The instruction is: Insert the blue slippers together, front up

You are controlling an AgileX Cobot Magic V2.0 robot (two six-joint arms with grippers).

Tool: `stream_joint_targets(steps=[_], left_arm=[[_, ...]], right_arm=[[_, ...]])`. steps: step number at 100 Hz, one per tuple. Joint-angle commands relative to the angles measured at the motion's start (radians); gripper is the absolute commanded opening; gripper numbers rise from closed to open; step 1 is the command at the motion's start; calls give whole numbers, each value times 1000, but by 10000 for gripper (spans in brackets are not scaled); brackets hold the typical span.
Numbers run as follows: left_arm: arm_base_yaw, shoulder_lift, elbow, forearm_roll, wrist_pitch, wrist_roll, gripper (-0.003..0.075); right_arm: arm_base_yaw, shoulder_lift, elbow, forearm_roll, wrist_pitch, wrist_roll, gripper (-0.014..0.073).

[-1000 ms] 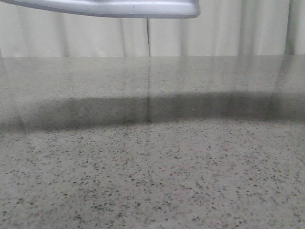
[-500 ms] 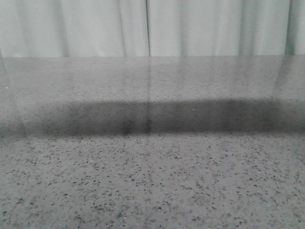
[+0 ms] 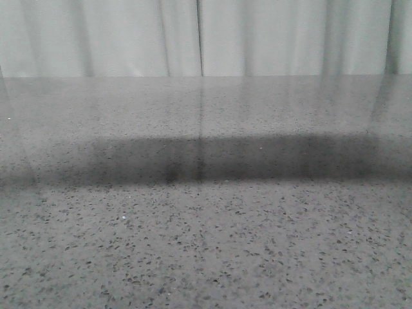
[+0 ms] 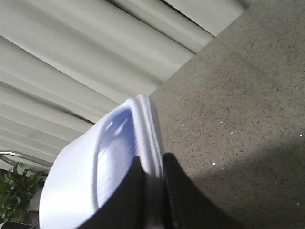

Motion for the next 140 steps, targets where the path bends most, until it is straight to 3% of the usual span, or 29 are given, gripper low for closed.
stream_joint_targets(steps=[1, 17, 54, 116, 140], left_arm=[[-8, -6, -30, -110, 89, 18, 16], [-8, -6, -30, -176, 123, 42, 16], [-8, -6, -30, -409, 239, 146, 16], [-8, -6, -30, -409, 315, 146, 16], [-8, -6, -30, -409, 315, 146, 16]], right_arm=[[2, 25, -38, 109, 21, -70, -107], [2, 43, -38, 192, 42, -157, -107], [2, 44, -32, 240, 24, -207, -107], [2, 163, -32, 504, 196, -462, -107], [2, 221, -32, 565, 335, -537, -107]])
